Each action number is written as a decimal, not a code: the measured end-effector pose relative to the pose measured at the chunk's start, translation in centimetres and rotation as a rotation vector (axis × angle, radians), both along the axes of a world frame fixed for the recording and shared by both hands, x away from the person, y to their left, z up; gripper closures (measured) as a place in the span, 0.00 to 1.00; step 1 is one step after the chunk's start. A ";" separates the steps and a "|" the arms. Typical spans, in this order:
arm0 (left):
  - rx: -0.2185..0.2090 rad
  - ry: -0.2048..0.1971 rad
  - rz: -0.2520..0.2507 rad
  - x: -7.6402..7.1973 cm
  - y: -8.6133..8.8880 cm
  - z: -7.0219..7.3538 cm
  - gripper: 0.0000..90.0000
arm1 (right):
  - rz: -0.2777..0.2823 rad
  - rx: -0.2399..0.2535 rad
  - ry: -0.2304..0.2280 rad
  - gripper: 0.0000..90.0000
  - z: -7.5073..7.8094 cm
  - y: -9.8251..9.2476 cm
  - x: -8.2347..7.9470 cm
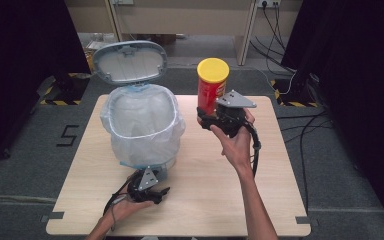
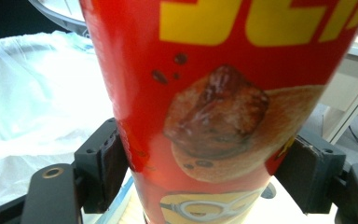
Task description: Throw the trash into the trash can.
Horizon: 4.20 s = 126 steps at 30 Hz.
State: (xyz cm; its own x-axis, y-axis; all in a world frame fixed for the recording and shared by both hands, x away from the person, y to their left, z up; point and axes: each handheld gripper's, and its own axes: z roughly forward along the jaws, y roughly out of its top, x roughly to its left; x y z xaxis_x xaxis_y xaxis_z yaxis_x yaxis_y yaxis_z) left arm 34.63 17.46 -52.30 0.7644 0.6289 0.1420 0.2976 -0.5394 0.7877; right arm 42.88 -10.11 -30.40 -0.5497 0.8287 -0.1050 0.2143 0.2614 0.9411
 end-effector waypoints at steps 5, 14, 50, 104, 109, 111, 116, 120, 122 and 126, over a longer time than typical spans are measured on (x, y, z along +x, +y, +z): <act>0.003 0.002 0.000 0.0 0.0 0.0 0.29 | 0.010 0.009 -0.010 0.28 0.9 0.0 -0.3; 0.003 0.002 0.000 0.0 0.0 0.0 0.29 | 0.033 0.004 -0.038 0.28 2.9 0.7 -0.7; 0.005 0.015 -0.001 -0.1 0.0 0.1 0.29 | 0.221 0.024 -0.027 0.28 6.0 9.3 -0.3; 0.000 0.014 -0.003 -0.1 0.0 0.0 0.30 | 0.263 -0.054 0.095 0.24 2.7 10.9 1.4; -0.001 0.014 -0.002 -0.1 0.0 0.0 0.30 | 0.226 -0.026 0.078 0.24 2.7 8.7 1.2; -0.002 0.016 -0.003 -0.1 0.0 0.0 0.30 | 0.204 -0.010 0.075 0.24 2.7 7.7 1.1; 0.008 0.006 -0.006 0.0 0.1 0.1 0.30 | 0.160 0.020 0.050 0.24 3.0 5.3 1.0; 0.008 0.005 -0.006 0.0 0.1 0.1 0.30 | 0.130 0.026 0.043 0.24 3.0 3.5 0.8; 0.008 0.005 -0.006 0.0 0.1 0.1 0.30 | 0.109 0.029 0.045 0.24 2.8 2.7 0.8; 0.009 0.005 -0.006 0.0 0.1 0.1 0.30 | 0.084 0.026 0.049 0.24 2.2 1.3 0.8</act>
